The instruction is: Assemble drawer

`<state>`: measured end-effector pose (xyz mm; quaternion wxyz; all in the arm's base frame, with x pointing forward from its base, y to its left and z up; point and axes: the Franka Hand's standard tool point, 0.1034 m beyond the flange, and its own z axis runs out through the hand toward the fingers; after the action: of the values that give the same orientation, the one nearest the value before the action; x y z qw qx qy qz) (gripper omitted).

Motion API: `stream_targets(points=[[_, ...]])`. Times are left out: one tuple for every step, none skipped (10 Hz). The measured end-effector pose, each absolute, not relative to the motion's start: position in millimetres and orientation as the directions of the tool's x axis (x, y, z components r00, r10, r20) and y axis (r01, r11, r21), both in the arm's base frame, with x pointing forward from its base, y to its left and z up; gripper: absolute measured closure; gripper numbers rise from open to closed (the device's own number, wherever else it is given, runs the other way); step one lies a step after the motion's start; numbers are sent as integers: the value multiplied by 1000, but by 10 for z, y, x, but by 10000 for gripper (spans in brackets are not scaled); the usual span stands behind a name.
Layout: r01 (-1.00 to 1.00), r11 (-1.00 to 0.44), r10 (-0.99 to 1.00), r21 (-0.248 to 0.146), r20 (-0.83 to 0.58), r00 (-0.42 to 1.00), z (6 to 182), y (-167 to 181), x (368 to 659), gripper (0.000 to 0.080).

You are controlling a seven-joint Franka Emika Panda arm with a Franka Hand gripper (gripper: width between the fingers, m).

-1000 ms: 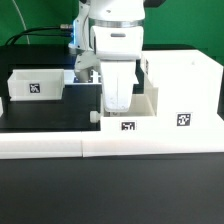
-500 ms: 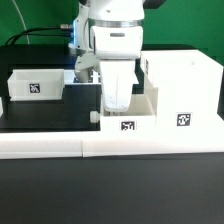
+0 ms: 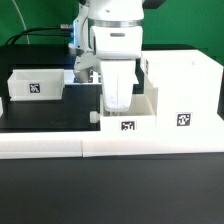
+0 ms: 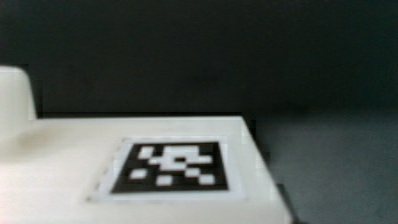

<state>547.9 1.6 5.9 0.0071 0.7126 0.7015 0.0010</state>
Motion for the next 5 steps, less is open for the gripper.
stream_targets(points=[[1000, -1, 1000, 11, -9, 1, 59, -1, 5479, 757], [1000, -6, 1000, 12, -8, 6, 58, -15, 5481, 757], [1000, -6, 1000, 12, -8, 6, 58, -14, 5481, 757], [1000, -6, 1000, 12, -8, 6, 58, -15, 5481, 757], [1000, -6, 1000, 12, -8, 6, 58, -13, 5481, 757]])
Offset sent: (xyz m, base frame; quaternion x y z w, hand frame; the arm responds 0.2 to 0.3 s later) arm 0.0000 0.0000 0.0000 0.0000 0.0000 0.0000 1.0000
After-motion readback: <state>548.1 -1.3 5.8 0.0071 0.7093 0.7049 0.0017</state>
